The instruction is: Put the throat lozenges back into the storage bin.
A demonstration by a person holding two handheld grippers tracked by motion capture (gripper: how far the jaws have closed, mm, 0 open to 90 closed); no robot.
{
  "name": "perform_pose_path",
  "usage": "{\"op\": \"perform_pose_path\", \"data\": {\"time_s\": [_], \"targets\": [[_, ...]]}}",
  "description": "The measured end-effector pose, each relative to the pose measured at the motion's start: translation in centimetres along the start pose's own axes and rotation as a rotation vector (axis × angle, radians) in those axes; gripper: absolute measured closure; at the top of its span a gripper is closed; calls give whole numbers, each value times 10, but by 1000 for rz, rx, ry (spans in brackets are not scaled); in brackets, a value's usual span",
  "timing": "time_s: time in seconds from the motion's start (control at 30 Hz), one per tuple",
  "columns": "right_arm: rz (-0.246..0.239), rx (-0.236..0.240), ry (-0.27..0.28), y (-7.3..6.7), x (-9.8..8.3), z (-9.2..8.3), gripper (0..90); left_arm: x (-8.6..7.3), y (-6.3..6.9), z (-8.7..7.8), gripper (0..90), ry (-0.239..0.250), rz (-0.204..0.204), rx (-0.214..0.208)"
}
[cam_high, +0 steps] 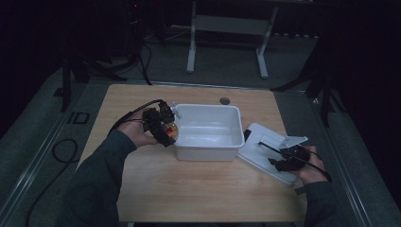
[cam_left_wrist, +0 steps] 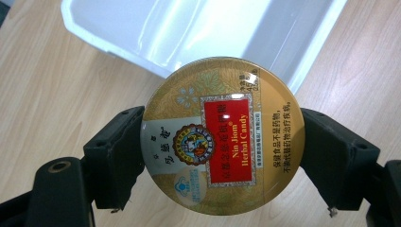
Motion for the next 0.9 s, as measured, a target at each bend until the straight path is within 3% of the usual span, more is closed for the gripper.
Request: {"op": "perform_pose_path", "data": {"time_s": [0.9], "targets": [[1,3,0,1,-1,0,353,23,4,4,207,-14,28,-23]]}}
Point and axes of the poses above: each handheld gripper's, and its own axes: z roughly forward along the jaws, x roughly out of its top, y roughly to its right, the point moved 10 cm from there along z, roughly forward along the jaws, and after that the axes turned 10 degrees about -y, right-handed, at the moved point
